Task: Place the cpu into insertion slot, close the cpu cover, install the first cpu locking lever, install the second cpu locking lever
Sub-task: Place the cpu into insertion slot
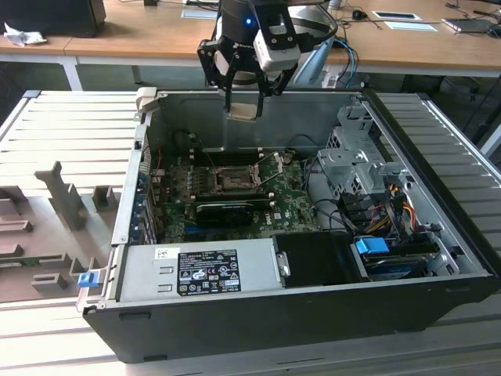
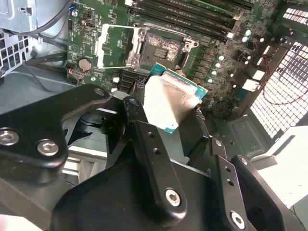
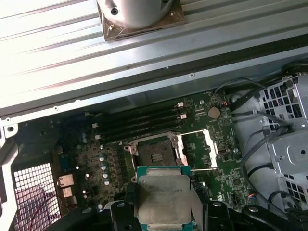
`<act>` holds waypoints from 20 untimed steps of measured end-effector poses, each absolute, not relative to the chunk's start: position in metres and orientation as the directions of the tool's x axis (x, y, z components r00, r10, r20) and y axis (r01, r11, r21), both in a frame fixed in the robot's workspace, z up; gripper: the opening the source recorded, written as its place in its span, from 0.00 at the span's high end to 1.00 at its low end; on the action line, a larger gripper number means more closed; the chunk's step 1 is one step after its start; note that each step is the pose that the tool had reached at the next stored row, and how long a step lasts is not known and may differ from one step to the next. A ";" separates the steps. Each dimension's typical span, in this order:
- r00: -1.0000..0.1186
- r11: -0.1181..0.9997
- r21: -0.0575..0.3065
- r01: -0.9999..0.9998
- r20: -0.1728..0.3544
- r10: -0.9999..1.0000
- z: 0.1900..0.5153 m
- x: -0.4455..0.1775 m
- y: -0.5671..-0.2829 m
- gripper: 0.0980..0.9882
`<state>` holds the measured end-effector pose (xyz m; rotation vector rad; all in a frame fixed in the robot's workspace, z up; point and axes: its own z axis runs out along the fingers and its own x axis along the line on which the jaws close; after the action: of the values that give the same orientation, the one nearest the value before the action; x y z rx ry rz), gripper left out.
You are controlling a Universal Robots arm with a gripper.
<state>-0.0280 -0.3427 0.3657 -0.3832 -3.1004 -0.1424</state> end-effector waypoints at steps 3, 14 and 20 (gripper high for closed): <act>-0.966 0.962 0.088 0.259 0.025 0.257 0.366 -0.028 -0.343 0.52; -0.952 0.948 0.089 0.307 0.025 0.306 0.365 -0.028 -0.343 0.52; -0.939 0.935 0.088 0.345 0.025 0.344 0.365 -0.028 -0.343 0.52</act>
<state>-0.0280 -0.3427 0.3647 -0.5480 -3.0804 -0.1435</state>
